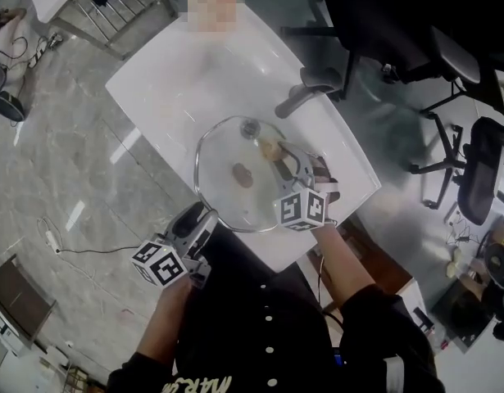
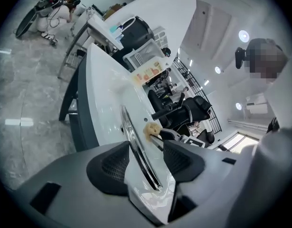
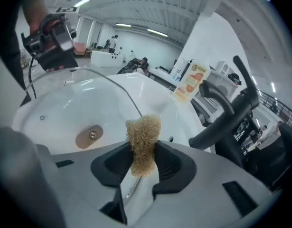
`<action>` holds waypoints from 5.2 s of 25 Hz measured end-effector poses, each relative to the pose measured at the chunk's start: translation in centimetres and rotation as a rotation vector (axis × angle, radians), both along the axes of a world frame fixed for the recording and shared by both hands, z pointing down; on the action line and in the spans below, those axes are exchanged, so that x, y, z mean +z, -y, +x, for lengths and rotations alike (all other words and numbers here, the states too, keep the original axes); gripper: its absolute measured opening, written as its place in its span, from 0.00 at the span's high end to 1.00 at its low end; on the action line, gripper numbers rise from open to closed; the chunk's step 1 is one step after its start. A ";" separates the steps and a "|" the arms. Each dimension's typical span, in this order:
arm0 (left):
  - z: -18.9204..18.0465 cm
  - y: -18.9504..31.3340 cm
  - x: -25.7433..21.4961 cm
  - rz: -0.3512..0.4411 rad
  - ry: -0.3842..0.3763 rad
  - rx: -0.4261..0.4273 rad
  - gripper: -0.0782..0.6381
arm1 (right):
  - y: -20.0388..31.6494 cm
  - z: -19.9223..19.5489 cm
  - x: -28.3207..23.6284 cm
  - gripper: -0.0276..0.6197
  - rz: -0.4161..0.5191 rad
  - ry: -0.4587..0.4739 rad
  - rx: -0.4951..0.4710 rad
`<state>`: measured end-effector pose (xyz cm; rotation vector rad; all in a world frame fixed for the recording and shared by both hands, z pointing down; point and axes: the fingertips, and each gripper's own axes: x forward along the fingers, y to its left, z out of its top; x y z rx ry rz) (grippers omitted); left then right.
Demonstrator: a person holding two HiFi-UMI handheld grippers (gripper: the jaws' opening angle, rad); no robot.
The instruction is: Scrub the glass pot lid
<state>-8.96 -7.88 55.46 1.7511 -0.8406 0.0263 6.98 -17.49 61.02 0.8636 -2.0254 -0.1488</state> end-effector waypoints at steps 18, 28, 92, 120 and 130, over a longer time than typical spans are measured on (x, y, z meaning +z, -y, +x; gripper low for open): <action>1.0 0.6 2.6 -0.124 0.028 0.012 0.72 | 5.0 -3.1 6.3 0.73 0.055 -0.283 -0.086; 0.8 0.7 2.5 -0.096 0.056 0.038 0.70 | 2.0 -2.3 7.8 0.73 -0.067 -0.373 -0.166; 1.2 0.7 2.4 -0.053 0.099 0.047 0.71 | 4.8 -5.6 3.6 0.73 -0.007 -0.213 -0.301; 0.7 0.8 2.7 -0.038 0.100 0.055 0.70 | -0.5 -6.6 5.5 0.73 -0.062 -0.306 -0.503; 0.8 0.8 2.8 -0.033 0.111 0.039 0.70 | -5.0 -5.4 4.5 0.74 -0.201 -0.306 -0.624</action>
